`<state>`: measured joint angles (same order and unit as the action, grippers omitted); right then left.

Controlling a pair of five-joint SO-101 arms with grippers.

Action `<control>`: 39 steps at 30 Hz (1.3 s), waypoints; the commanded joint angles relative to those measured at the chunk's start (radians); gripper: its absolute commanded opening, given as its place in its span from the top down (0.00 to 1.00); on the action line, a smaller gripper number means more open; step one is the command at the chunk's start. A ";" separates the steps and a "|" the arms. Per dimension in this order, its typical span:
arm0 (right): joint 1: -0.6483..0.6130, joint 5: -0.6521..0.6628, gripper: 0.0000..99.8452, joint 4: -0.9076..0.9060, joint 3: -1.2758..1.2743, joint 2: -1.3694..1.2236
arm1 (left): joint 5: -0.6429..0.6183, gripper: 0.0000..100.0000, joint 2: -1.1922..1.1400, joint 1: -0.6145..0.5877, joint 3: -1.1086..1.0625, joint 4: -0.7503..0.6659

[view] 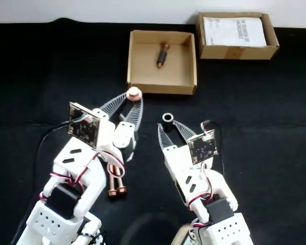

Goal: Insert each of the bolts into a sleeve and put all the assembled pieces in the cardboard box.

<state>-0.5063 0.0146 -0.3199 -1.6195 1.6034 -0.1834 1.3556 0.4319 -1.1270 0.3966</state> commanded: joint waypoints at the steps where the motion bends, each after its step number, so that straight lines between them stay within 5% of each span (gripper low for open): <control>1: -0.010 -0.006 0.99 0.084 -0.047 0.022 | -0.009 0.99 0.021 0.035 0.008 -0.040; 10: -0.035 -0.002 0.99 0.200 -0.143 0.022 | -0.009 0.99 0.021 0.091 -0.059 -0.078; 16: -0.096 -0.005 0.99 0.196 -0.156 0.016 | -0.002 0.99 0.021 0.094 -0.194 -0.339; 27: -0.101 -0.002 0.99 0.194 -0.173 0.016 | 0.049 0.99 0.022 0.094 -0.015 -0.296; 39: -0.101 -0.003 0.99 0.194 -0.173 0.016 | 0.057 0.99 0.021 0.150 -0.091 -0.296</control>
<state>-0.5984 0.0146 -0.1404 -1.6763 1.6080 -0.1312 1.3617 0.5577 -1.2252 0.1066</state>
